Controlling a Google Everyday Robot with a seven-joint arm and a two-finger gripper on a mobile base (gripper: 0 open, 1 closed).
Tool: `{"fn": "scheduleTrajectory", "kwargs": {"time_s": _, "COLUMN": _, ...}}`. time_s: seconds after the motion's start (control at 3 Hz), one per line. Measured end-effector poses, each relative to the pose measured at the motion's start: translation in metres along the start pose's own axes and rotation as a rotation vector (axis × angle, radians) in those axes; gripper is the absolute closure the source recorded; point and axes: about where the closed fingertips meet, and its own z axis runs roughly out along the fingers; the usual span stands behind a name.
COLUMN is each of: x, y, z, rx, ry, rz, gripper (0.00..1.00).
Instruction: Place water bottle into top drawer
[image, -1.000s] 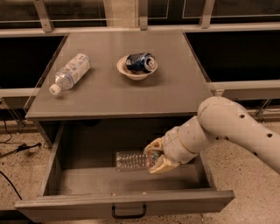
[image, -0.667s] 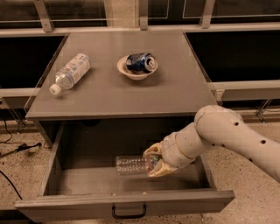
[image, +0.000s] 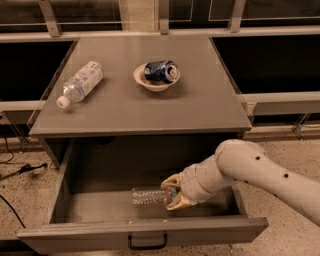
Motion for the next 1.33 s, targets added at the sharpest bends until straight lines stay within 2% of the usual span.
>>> {"fn": "scheduleTrajectory", "kwargs": {"time_s": 0.67, "x": 0.003, "y": 0.003, "z": 0.007, "rx": -0.005, "ry": 0.025, "rz": -0.015, "gripper": 1.0}}
{"fn": "scheduleTrajectory", "kwargs": {"time_s": 1.33, "x": 0.006, "y": -0.006, "z": 0.018, "rx": -0.011, "ry": 0.047, "rz": -0.026, "gripper": 1.0}}
